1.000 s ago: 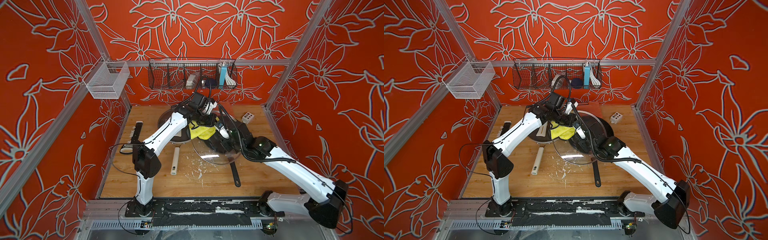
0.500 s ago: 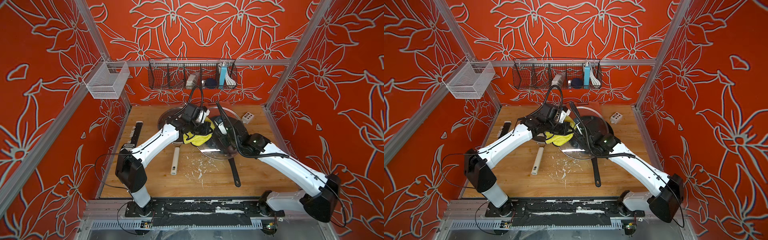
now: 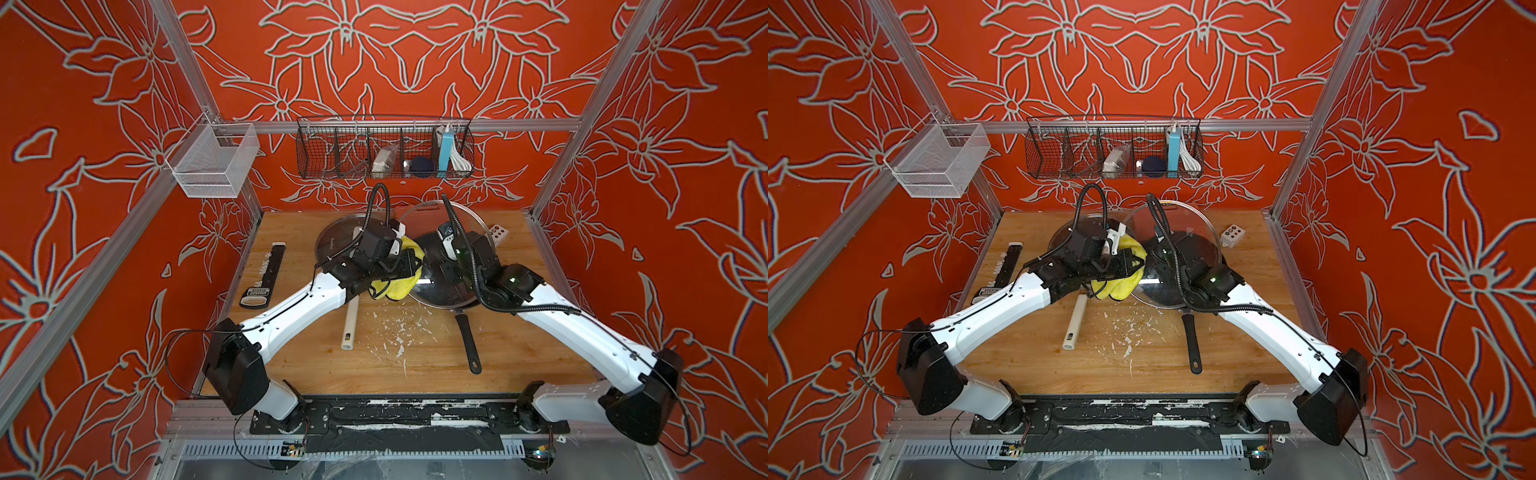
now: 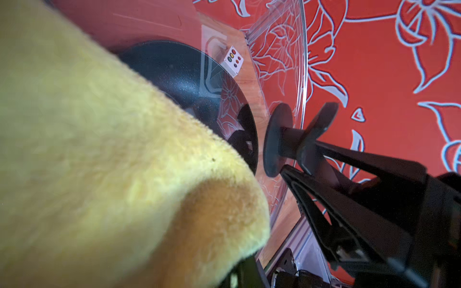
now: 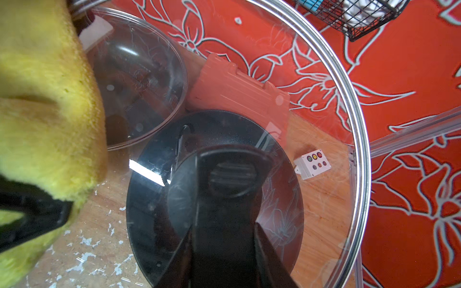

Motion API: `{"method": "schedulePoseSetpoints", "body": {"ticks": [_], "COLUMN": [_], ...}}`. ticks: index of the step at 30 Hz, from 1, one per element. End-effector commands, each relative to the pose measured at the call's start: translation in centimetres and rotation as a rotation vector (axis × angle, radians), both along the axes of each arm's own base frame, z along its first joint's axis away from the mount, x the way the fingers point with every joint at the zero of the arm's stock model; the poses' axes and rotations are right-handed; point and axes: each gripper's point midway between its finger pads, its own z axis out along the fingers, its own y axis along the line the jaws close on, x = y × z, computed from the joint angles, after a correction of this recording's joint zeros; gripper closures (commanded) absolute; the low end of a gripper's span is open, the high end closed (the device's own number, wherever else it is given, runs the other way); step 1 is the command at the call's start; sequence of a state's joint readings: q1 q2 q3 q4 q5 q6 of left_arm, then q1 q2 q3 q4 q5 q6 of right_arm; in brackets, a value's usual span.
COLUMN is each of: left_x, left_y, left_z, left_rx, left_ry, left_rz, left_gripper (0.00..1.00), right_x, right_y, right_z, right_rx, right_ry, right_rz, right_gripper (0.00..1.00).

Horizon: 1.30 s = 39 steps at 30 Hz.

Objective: Wipe the pot lid with a cloth
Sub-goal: Wipe the pot lid.

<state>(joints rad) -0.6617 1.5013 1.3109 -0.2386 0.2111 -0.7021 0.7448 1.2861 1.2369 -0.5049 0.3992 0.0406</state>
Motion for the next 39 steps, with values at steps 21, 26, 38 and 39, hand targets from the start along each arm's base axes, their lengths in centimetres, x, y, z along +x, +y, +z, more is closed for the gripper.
{"method": "schedulePoseSetpoints", "body": {"ticks": [21, 26, 38, 39], "left_x": [12.2, 12.8, 7.7, 7.2], "left_y": [-1.1, -1.7, -1.1, -1.1], "left_z": [5.0, 4.9, 2.6, 2.6], "left_rx": [0.175, 0.195, 0.199, 0.193], "left_ry": [-0.165, -0.163, -0.126, -0.124], "left_rz": [0.133, 0.113, 0.091, 0.087], "left_gripper": [1.00, 1.00, 1.00, 1.00], "right_x": [-1.0, -0.6, 1.0, 1.1], "right_y": [0.1, 0.2, 0.9, 0.9], "right_z": [5.5, 5.3, 7.9, 8.1], "right_rx": [0.350, 0.342, 0.323, 0.325], "right_ry": [-0.140, -0.144, -0.191, -0.194], "right_rz": [-0.044, -0.050, -0.057, -0.058], "right_gripper": [1.00, 1.00, 1.00, 1.00]}}
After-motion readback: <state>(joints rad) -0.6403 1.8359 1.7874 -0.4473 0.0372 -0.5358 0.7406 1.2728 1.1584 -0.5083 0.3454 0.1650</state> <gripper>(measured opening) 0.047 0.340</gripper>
